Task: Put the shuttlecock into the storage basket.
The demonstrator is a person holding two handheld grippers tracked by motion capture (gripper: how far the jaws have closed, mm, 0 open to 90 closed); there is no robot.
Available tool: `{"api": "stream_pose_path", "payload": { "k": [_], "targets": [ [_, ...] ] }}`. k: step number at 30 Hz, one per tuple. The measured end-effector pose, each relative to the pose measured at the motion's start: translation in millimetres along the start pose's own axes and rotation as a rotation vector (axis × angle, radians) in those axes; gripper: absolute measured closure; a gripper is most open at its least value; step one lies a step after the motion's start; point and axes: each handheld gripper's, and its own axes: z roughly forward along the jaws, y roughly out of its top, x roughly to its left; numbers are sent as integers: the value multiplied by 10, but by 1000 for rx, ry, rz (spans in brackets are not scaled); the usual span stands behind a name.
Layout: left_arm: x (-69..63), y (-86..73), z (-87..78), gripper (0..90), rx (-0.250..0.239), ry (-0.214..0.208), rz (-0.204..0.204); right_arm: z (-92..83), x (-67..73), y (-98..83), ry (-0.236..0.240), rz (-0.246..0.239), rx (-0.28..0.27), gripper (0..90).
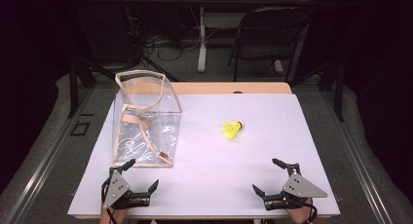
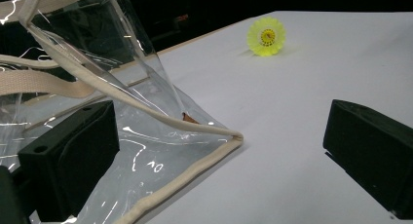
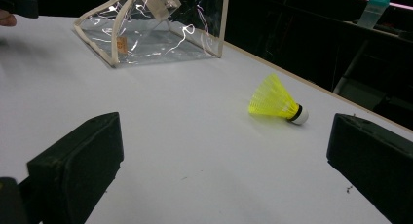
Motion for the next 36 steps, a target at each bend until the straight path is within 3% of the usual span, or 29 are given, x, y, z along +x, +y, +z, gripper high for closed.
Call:
{"api": "stream_pose_path", "payload": {
  "k": [14,27,36],
  "targets": [
    [-47,36,53,0,34,-29,24,13,-18,-13,-4,18,9,0],
    [-28,133,151,0,26,-63,-13,32,-28,-27,0,25,24,1],
    [-60,218,320,0,69,-97,-12,45,-48,-39,0,30,31,2]
  ]
}}
